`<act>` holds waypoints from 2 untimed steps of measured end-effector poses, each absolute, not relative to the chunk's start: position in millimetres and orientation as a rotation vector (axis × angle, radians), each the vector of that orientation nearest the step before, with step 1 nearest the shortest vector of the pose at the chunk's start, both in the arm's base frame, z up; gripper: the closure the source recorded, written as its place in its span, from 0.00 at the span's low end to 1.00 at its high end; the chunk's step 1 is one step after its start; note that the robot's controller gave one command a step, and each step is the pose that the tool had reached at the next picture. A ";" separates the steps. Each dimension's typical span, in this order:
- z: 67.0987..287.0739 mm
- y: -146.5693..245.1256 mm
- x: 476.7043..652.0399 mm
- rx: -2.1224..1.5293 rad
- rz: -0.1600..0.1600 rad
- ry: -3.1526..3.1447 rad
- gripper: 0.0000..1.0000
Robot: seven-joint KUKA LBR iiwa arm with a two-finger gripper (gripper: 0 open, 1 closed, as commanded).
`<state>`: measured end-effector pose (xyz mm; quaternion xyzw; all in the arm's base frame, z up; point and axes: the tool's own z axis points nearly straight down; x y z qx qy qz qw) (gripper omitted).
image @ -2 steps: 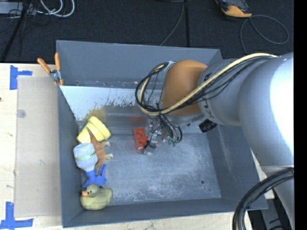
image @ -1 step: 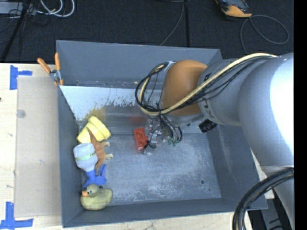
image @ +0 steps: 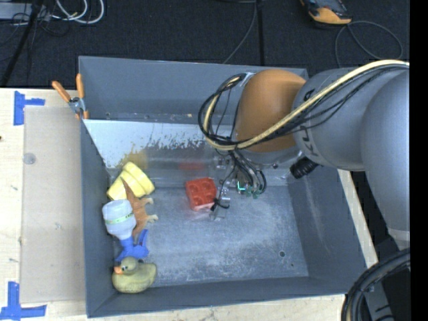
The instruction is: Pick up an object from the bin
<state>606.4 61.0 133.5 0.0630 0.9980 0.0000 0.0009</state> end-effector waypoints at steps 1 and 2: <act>194.0 59.3 604.0 0.174 0.002 3.122 0.00; 183.7 62.2 605.0 0.145 0.005 3.109 0.00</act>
Offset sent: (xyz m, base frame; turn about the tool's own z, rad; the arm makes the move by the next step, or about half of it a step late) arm -0.0122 0.0089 -0.0635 -0.0748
